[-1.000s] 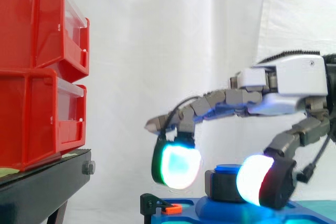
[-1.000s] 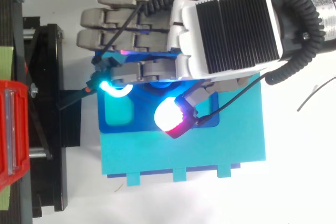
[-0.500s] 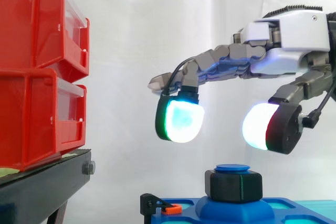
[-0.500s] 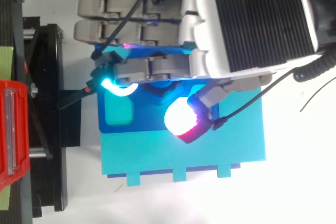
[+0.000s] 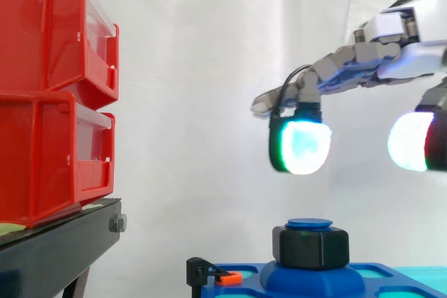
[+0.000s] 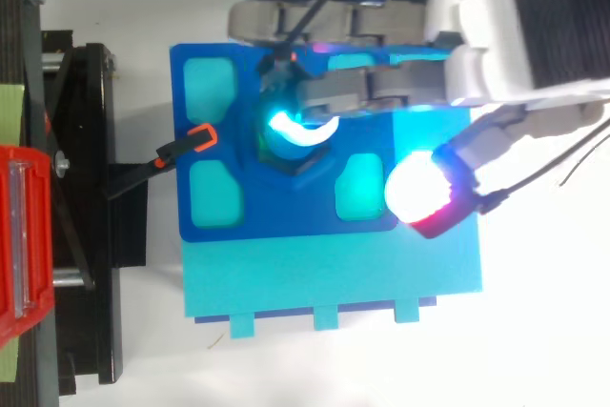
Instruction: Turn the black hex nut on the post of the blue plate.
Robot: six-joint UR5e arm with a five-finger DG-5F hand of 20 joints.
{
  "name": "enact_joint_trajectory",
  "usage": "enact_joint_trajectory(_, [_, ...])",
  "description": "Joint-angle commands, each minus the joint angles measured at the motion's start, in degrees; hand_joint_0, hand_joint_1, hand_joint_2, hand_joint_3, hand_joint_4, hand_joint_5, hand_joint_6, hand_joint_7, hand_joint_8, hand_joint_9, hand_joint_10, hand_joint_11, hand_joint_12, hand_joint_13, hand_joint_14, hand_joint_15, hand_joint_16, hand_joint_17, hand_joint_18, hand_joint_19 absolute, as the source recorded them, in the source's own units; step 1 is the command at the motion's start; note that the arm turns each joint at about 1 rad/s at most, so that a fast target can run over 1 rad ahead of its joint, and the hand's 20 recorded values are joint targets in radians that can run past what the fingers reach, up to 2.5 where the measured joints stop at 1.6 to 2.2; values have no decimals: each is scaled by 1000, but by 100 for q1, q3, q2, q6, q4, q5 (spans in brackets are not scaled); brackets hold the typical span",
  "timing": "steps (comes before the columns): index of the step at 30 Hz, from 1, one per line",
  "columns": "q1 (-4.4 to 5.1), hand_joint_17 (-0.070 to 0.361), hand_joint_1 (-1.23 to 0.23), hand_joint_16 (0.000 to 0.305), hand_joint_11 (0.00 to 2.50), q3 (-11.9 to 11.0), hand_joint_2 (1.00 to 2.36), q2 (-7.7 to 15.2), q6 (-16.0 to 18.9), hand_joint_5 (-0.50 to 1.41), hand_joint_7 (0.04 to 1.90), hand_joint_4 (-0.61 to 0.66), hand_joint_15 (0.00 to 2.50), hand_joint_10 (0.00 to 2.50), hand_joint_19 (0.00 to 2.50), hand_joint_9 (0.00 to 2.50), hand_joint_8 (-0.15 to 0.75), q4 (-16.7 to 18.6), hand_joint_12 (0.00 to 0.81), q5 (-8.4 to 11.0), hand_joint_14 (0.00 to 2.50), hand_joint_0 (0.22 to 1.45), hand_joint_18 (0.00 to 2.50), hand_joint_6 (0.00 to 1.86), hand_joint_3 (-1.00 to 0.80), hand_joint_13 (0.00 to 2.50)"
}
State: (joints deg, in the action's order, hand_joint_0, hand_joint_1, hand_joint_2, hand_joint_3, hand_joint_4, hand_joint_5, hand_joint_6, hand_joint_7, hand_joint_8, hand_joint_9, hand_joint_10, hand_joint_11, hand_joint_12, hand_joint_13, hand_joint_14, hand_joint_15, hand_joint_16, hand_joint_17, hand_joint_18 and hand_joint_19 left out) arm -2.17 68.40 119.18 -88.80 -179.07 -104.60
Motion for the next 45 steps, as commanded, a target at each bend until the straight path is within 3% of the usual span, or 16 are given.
enact_joint_trajectory(1, [-12, 124, -559, 55, 0, 666, 1001, -431, 117, -232, 878, 172, 25, 2, 79, 122, 226, 259, 360, 159, 1, 477, 0, 502, -483, 111])
enact_joint_trajectory(2, [-12, 125, -559, 55, 0, 798, 1001, -528, 240, -230, 869, 172, 25, 2, 86, 123, 226, 320, 360, 230, 0, 477, 0, 502, -483, 111])
enact_joint_trajectory(6, [-20, 127, -582, 56, 0, 912, 1001, -616, 486, -224, 817, 176, 7, 0, 57, 157, 233, 285, 366, 247, 0, 476, 0, 502, -481, 138])
enact_joint_trajectory(16, [-73, 129, -550, 57, 0, 903, 1001, -624, 1005, -226, 724, 158, 13, 0, 73, 88, 214, 347, 361, 362, 0, 464, 0, 502, -492, 47])
enact_joint_trajectory(41, [-38, 134, -511, 60, 0, 903, 1000, -624, 1005, -261, 507, 59, 0, 0, 60, 0, 151, 364, 353, 370, 0, 460, 0, 500, -500, 0])
enact_joint_trajectory(45, [-38, 134, -516, 59, 0, 903, 1000, -624, 1005, -254, 584, 63, 0, 0, 54, 0, 150, 364, 350, 370, 0, 464, 0, 501, -500, 0])
